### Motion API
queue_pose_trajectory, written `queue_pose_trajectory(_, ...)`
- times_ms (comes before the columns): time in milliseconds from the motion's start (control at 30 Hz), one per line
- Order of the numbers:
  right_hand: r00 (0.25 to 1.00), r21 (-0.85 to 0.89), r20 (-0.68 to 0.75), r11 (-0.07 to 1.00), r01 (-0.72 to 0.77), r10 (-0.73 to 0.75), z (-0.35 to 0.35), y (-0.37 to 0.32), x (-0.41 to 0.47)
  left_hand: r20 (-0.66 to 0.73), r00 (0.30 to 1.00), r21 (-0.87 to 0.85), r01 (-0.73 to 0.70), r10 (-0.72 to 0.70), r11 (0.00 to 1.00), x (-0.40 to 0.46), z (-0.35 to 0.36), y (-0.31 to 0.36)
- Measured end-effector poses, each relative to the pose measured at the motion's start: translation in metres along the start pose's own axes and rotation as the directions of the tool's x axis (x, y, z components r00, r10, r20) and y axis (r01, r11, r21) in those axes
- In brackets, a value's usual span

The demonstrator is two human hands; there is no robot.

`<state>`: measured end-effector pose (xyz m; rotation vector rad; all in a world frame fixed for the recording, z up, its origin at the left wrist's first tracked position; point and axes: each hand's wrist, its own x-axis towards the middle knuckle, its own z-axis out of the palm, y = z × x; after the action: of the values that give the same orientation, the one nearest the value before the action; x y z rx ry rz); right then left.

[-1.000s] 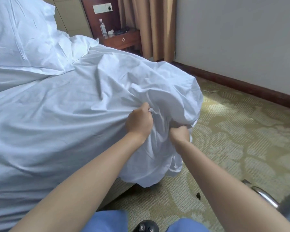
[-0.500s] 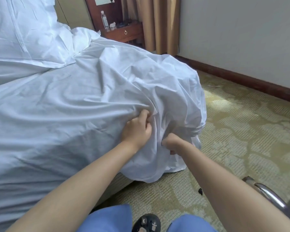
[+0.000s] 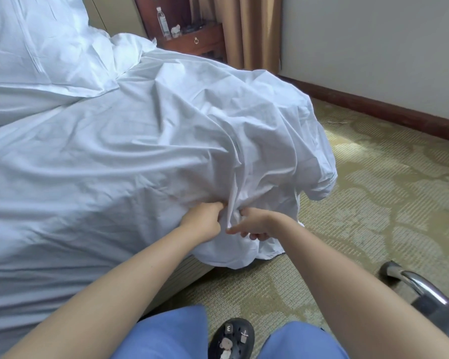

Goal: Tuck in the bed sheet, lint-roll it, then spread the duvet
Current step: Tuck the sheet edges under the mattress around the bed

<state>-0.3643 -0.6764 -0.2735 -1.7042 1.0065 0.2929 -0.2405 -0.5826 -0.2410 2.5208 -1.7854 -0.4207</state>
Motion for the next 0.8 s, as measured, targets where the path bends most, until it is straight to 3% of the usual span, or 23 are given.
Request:
queue_pose_trajectory(67, 0.988, 0.014, -0.131, 0.997, 0.081, -0.079, 0.005, 0.000, 0.004, 0.020, 0.999, -0.012, 0.027, -0.027, 1.000, -0.001, 0.002, -0.005)
queue_pose_trajectory(133, 0.911, 0.047, -0.407, 0.995, 0.091, -0.064, 0.004, 0.004, 0.008, 0.030, 0.998, -0.016, 0.056, -0.055, 0.998, -0.002, 0.004, -0.010)
queue_pose_trajectory(167, 0.832, 0.151, -0.552, 0.988, 0.032, 0.057, 0.001, 0.011, 0.010, 0.033, 0.997, -0.013, 0.070, -0.069, 0.997, -0.004, 0.005, -0.011)
queue_pose_trajectory(233, 0.677, 0.414, -0.651, 0.908, -0.063, 0.343, -0.005, 0.027, 0.010, 0.048, 0.995, 0.002, 0.085, -0.085, 0.996, -0.007, 0.006, -0.015)
queue_pose_trajectory(300, 0.637, 0.523, -0.630, 0.849, -0.076, 0.445, -0.007, 0.038, 0.008, 0.056, 0.993, 0.004, 0.101, -0.101, 0.995, -0.009, 0.009, -0.022)
queue_pose_trajectory(400, 0.629, 0.507, -0.688, 0.860, 0.059, 0.363, -0.001, 0.026, 0.010, 0.108, 0.987, -0.010, 0.118, -0.116, 0.993, -0.012, 0.015, -0.031)
queue_pose_trajectory(533, 0.725, 0.418, -0.686, 0.848, 0.325, 0.060, 0.013, 0.008, 0.017, 0.241, 0.967, -0.019, 0.091, -0.083, 0.996, -0.016, 0.023, -0.033)
queue_pose_trajectory(600, 0.780, 0.410, -0.624, 0.865, 0.289, 0.035, 0.024, 0.007, 0.021, 0.276, 0.959, -0.012, 0.068, -0.062, 0.998, -0.016, 0.024, -0.031)
queue_pose_trajectory(700, 0.773, 0.470, -0.604, 0.870, 0.150, 0.193, 0.042, 0.009, 0.024, 0.314, 0.948, 0.014, 0.050, -0.052, 0.999, -0.015, 0.027, -0.027)
queue_pose_trajectory(800, 0.702, 0.661, -0.519, 0.749, -0.033, 0.488, 0.051, 0.007, 0.026, 0.308, 0.948, 0.017, 0.073, -0.075, 0.997, -0.015, 0.030, -0.025)
